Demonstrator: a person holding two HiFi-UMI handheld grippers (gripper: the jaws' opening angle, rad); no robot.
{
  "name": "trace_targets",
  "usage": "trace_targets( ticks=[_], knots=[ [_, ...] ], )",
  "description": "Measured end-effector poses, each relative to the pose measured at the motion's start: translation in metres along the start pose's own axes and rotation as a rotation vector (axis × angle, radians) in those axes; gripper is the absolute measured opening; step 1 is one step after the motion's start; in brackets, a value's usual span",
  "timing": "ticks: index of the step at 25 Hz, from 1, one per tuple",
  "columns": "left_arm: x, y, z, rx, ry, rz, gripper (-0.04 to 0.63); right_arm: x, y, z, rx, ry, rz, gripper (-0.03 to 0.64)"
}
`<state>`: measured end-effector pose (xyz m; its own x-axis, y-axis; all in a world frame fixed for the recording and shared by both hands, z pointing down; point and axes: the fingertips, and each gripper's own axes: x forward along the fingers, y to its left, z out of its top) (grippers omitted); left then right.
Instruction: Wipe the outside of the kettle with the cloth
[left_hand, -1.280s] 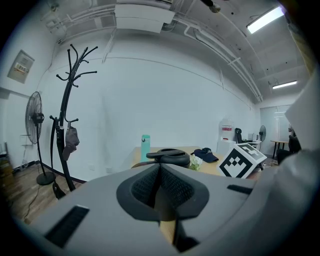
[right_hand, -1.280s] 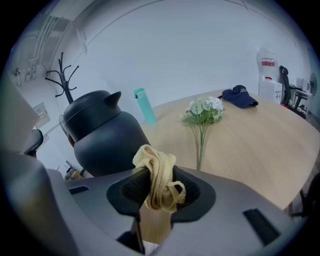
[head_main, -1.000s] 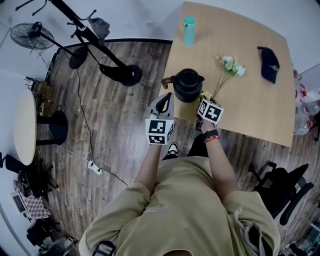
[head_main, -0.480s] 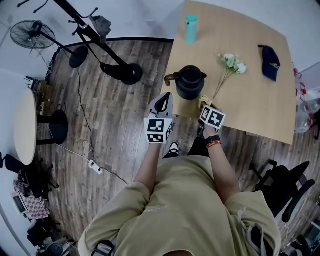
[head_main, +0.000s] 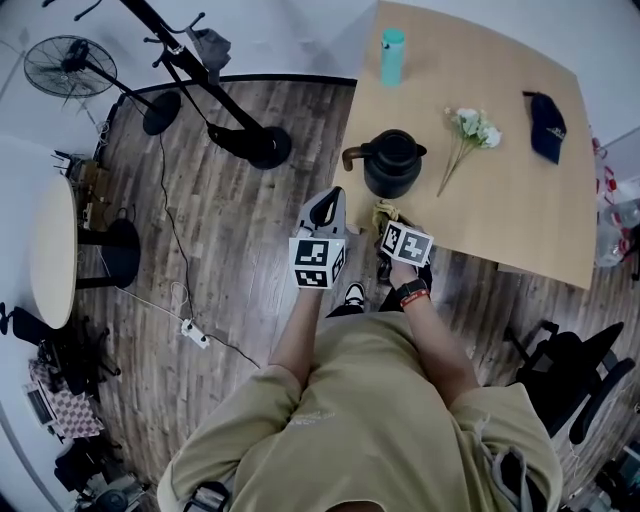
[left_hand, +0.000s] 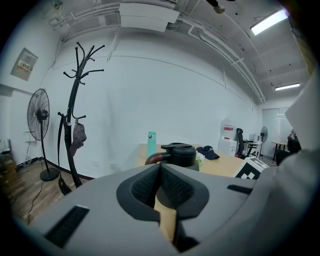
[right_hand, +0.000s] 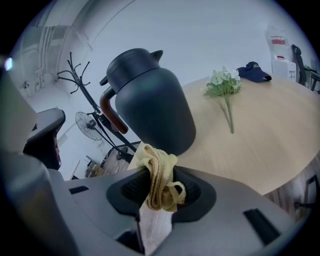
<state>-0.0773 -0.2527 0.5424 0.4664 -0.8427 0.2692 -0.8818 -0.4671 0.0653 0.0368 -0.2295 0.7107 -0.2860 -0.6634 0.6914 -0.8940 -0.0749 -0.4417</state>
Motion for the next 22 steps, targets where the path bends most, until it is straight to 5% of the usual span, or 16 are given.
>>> trace_targets(
  ticks=[11, 22],
  knots=[
    [-0.013, 0.042, 0.004, -0.002, -0.007, 0.056, 0.021, 0.044, 0.064, 0.001, 0.039, -0.005, 0.068, 0.138],
    [-0.012, 0.071, -0.003, -0.012, 0.013, 0.090, 0.021, 0.090, 0.073, 0.025, 0.296, -0.048, 0.056, 0.138]
  ],
)
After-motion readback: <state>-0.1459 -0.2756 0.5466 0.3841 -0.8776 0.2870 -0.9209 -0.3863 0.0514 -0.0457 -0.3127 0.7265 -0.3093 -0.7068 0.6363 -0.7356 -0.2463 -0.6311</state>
